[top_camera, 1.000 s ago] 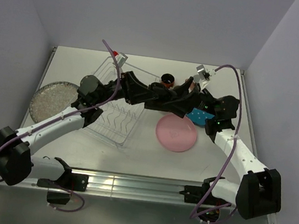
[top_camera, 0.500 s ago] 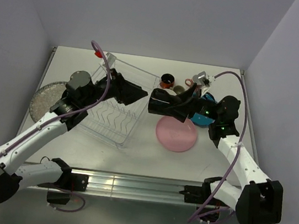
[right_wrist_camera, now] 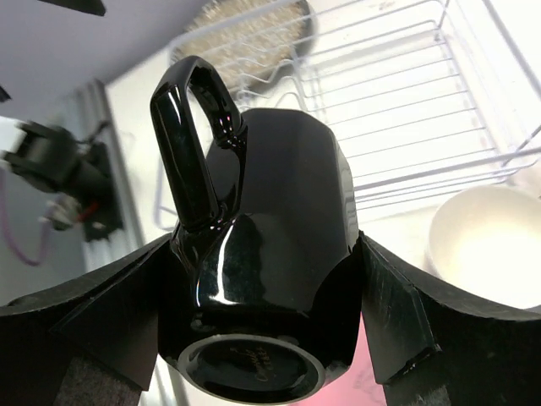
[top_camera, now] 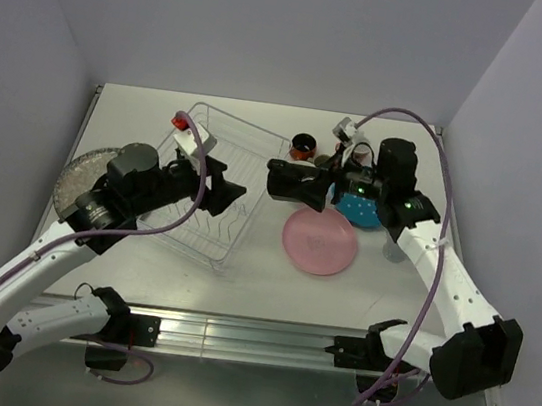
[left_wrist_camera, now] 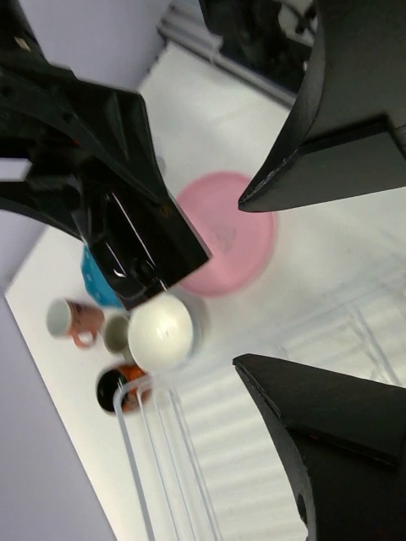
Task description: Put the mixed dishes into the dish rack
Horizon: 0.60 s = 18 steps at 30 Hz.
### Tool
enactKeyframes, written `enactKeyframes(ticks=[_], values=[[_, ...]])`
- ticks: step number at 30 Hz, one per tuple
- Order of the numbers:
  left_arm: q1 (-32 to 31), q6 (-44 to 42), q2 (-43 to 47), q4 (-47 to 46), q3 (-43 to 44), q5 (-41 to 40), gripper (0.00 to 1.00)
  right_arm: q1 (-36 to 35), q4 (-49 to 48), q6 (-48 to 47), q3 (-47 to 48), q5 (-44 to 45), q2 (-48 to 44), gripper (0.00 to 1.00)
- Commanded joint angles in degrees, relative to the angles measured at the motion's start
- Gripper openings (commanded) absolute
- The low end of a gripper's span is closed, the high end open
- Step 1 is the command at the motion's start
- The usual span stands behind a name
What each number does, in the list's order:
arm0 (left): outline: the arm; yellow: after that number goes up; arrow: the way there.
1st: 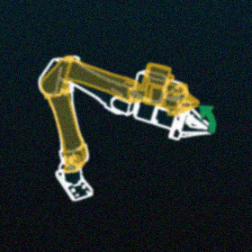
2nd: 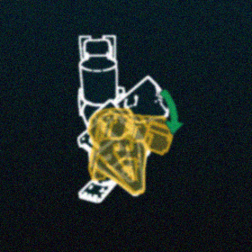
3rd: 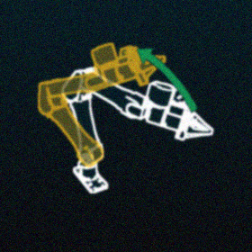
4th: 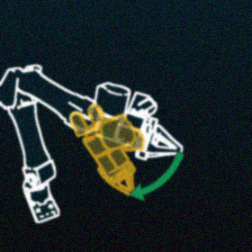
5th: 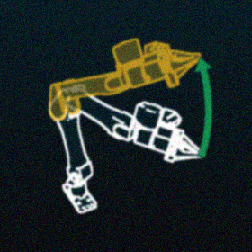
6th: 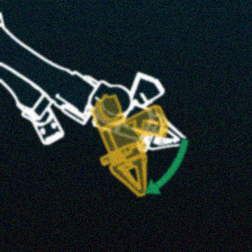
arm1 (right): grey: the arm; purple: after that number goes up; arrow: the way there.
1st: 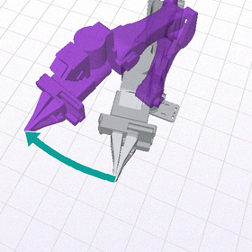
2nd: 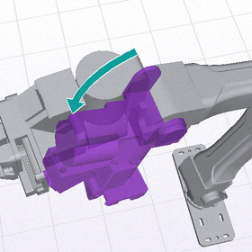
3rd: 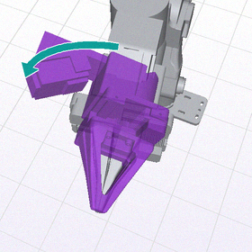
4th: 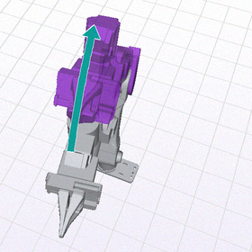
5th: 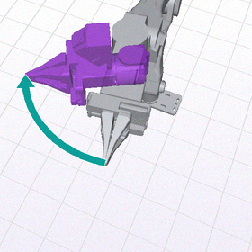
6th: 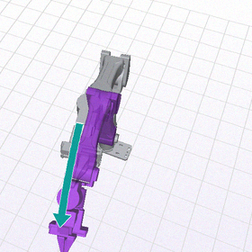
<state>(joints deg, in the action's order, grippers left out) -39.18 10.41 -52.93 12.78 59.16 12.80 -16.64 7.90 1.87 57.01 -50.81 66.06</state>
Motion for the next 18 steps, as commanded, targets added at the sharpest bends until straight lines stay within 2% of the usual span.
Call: enactKeyframes(ticks=[1, 6, 11, 15, 18], values=[[-0.37, -6.54, 3.08, 5.59, 1.05, -8.81, 0.74, -4.18, 9.4, -12.75, 10.2, 7.99, 3.52, 0.05], [-0.37, -5.41, 11.24, 8.49, -3.95, -16.21, 0.74, -10.59, 18.27, -20.83, 26.26, 20.01, 14.42, 0.05], [-0.37, -4.35, 19.95, 10.33, -10.01, -22.45, 0.74, -15.17, 25.74, -24.98, 41.75, 26.36, 30.33, 0.06], [-0.37, -4.7, 26.63, 11.92, -12.48, -24.22, 0.75, -18.07, 31.55, -29.01, 57.28, 32.07, 40.79, 0.06], [-0.37, -5.58, 29.88, 11.4, -15.29, -24.4, 0.76, -19.83, 34.81, -31.48, 65.47, 36.47, 48.88, 0.07]])
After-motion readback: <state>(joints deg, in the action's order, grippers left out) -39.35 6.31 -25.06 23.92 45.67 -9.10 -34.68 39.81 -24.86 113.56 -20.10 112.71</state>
